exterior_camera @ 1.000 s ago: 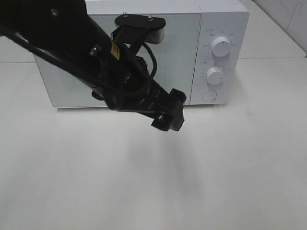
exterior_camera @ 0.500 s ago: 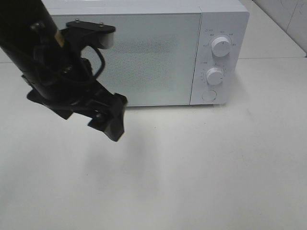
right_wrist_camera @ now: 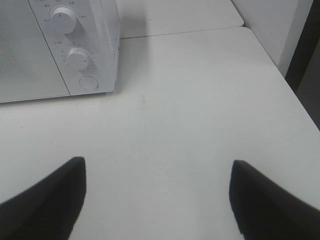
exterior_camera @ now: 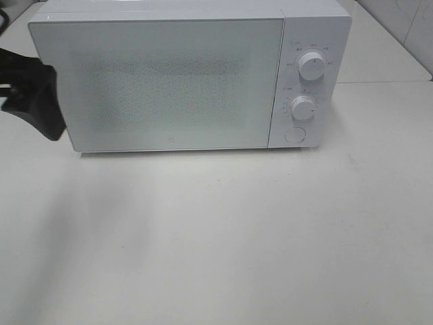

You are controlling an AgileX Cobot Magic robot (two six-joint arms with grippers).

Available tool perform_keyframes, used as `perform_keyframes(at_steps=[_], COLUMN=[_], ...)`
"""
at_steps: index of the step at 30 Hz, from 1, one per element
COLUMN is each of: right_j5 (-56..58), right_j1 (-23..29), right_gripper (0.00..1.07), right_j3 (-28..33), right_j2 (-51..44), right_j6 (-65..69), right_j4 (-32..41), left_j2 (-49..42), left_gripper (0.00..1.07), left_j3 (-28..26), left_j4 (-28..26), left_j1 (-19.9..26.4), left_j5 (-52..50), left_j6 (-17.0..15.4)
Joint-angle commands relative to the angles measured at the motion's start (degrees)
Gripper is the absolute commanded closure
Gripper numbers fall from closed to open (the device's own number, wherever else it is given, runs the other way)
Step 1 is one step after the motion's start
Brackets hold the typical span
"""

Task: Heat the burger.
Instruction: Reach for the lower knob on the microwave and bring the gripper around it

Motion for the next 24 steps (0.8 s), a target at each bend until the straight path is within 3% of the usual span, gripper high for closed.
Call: perform_keyframes(at_steps=[1,14,23,24], right_j5=[-0.4,-0.4,-0.4,-0.4], right_j1=[-0.3,-0.3,-0.3,-0.3], right_gripper=[0.31,0.31,0.31,0.31], right_j3=[0.4,0.4,0.4,0.4], right_j2=[-1.4,-1.4,-1.4,-1.4], right_j6=[0.1,0.1,0.1,0.1], right_j4=[0.3,0.3,0.3,0.3], left_j2=[-4.1,-15.5,-22.7,-25.2], left_gripper=[0.07,0.07,0.07,0.07], left_j3=[-0.3,-0.3,0.7,3.3], left_j4=[-0.3,0.3,0.3,0.5], left_j1=[5.0,14.5,15.6,15.6], left_j5=[3.4,8.9,9.8,8.9], left_j6=[0.6,2.9,2.9,2.9])
